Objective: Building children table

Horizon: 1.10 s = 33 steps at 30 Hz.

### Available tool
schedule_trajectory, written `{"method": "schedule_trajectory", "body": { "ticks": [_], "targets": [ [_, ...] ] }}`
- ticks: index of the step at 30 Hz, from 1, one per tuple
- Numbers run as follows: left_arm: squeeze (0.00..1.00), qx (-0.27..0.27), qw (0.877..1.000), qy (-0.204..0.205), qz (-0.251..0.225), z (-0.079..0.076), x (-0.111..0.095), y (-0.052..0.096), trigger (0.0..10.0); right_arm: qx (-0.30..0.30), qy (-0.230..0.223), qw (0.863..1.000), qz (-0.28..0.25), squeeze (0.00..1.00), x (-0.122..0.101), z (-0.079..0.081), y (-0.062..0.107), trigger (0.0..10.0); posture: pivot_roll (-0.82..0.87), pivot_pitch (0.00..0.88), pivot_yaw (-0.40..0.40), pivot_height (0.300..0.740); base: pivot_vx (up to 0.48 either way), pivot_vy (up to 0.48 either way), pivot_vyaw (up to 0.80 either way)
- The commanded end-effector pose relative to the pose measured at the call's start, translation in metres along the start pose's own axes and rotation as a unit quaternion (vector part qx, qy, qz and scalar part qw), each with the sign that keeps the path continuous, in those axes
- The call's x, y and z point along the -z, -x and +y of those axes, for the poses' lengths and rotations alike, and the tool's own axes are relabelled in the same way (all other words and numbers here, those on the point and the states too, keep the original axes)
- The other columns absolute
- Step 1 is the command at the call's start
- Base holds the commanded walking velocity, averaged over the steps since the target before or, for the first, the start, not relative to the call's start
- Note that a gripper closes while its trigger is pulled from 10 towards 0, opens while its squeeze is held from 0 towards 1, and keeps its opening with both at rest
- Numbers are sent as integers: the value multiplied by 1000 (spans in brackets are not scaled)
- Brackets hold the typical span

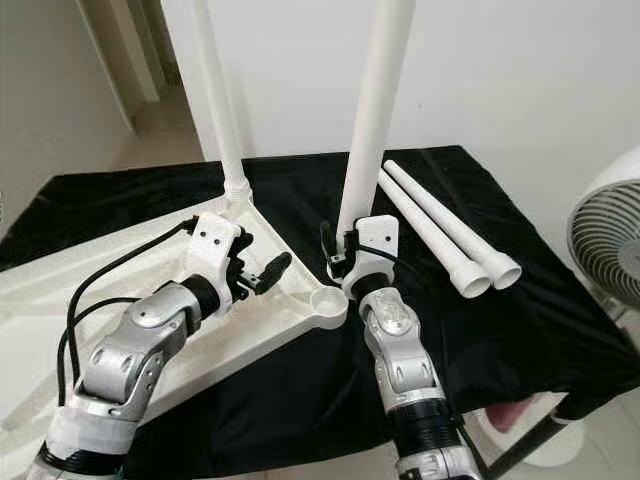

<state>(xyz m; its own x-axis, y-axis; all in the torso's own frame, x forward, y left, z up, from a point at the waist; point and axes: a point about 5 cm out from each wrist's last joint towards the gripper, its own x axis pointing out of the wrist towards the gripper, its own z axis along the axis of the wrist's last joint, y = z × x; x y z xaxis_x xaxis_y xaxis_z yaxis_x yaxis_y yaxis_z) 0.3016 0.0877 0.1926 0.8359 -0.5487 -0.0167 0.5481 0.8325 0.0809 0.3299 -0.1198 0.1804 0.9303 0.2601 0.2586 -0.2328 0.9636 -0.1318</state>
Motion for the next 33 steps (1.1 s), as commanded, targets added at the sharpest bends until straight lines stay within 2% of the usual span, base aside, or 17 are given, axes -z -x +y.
{"method": "schedule_trajectory", "body": {
  "ticks": [1,5,9,11,12,15,17,23,28,29,33],
  "targets": [
    [0,-40,999,7,12,11,1,1,10000,4,4,1000,-17,0,-6,1,-5,10000,59,0,181,740,0,0,0],
    [0,-29,1000,1,12,11,-1,-1,10000,13,-2,1000,-25,0,-8,2,-9,10000,55,0,209,740,0,0,0],
    [0,-30,999,-7,14,11,0,-3,10000,16,-3,1000,-24,0,-7,3,-9,10000,54,0,203,740,0,0,0],
    [0,-30,999,-6,14,11,1,-3,10000,15,-6,1000,-24,0,-6,4,-9,10000,50,0,184,740,0,0,0],
    [0,-27,1000,-8,11,11,4,-2,10000,14,-11,1000,-22,0,-5,5,-9,10000,42,0,140,740,0,0,0],
    [0,-18,1000,5,7,13,10,-1,10000,14,-23,999,-19,0,-3,7,-9,10000,28,0,126,740,0,0,0],
    [0,-24,1000,0,8,17,16,-2,10000,14,-27,999,-19,0,-4,8,-10,10000,11,0,109,740,0,0,0],
    [0,-43,999,4,-6,21,12,-10,10000,10,-23,1000,-19,0,-7,6,-11,10000,7,0,61,740,0,0,0],
    [0,-49,999,19,-13,20,10,-9,10000,8,-17,1000,-16,0,-8,5,-8,10000,-5,0,62,740,0,0,0],
    [0,-49,998,24,-13,19,12,-8,10000,9,-17,1000,-16,0,-8,5,-6,10000,-31,0,89,740,0,0,0],
    [0,-41,999,34,-10,14,17,-10,10000,14,-14,1000,-17,0,-6,5,-1,10000,-50,4,115,740,0,0,0]
  ]
}}
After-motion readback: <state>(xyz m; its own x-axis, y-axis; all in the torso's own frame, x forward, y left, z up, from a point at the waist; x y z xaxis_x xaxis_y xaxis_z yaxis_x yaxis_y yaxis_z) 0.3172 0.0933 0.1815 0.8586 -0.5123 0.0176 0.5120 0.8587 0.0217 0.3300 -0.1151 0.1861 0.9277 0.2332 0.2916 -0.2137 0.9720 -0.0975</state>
